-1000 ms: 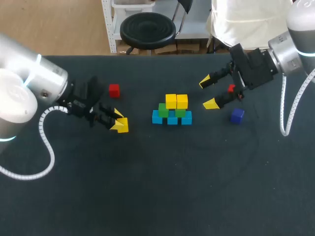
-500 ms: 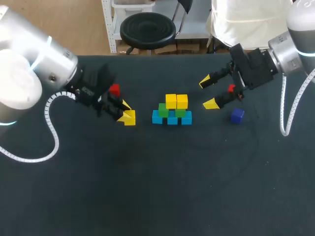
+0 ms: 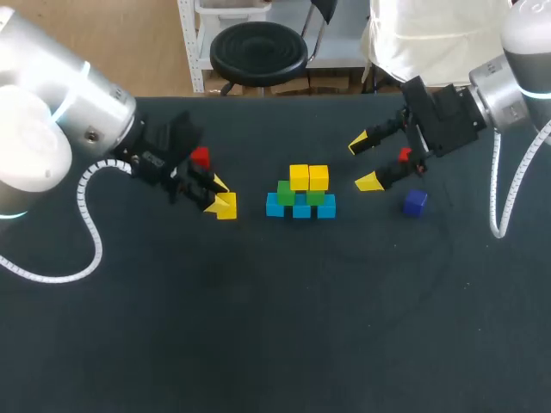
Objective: Place the blue cubes, place green cubes on the blue cubes, place the yellow cubes on the green cubes, then place the red cubes on the yellow cubes, and place purple cube on the red cubes.
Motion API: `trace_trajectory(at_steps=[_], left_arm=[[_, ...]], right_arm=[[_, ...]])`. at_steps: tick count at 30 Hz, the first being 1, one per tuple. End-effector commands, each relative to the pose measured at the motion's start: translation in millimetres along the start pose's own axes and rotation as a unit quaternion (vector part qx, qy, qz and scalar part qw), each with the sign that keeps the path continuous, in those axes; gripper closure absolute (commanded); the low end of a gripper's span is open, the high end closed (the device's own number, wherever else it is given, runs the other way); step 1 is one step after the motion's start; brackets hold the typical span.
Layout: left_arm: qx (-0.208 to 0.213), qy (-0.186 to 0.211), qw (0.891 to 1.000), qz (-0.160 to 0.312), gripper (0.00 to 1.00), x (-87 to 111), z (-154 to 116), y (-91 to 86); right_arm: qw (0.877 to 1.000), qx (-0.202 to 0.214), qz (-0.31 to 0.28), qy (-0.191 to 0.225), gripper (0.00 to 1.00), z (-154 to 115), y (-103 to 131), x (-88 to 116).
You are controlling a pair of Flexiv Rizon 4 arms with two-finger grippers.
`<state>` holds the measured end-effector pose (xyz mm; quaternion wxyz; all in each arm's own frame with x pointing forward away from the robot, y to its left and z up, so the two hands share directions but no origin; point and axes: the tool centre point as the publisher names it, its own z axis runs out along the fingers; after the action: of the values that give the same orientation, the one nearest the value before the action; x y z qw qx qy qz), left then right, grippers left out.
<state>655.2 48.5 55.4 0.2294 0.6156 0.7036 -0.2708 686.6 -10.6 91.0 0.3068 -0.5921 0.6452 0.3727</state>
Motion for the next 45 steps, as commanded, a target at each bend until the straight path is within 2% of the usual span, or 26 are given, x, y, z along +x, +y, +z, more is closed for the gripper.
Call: trace_trajectory(at_steps=[1,4,10,17,26,45], left_arm=[[0.0,0.001,1.0,0.0,1.0,-0.2,0,-0.3],[0.0,0.001,1.0,0.0,1.0,-0.2,0,-0.3],[-0.014,-0.022,0.999,0.035,1.0,-35.3,-7,13.6],[-0.027,-0.016,0.998,0.053,1.0,-56.5,-5,31.1],[-0.038,-0.021,0.998,0.047,1.0,-62.3,-5,51.1],[-0.038,-0.022,0.998,0.049,1.0,-65.2,-5,52.8]], right_arm=[[1.0,0.001,0.0,0.0,0.0,0,1,0],[1.0,0.001,0.0,0.0,0.0,0,1,0],[1.0,0.001,0.0,0.0,0.0,0,1,0],[1.0,0.001,0.0,0.0,0.0,0,1,0],[1.0,0.001,0.0,0.0,0.0,0,1,0],[1.0,0.001,0.0,0.0,0.0,0,1,0]])
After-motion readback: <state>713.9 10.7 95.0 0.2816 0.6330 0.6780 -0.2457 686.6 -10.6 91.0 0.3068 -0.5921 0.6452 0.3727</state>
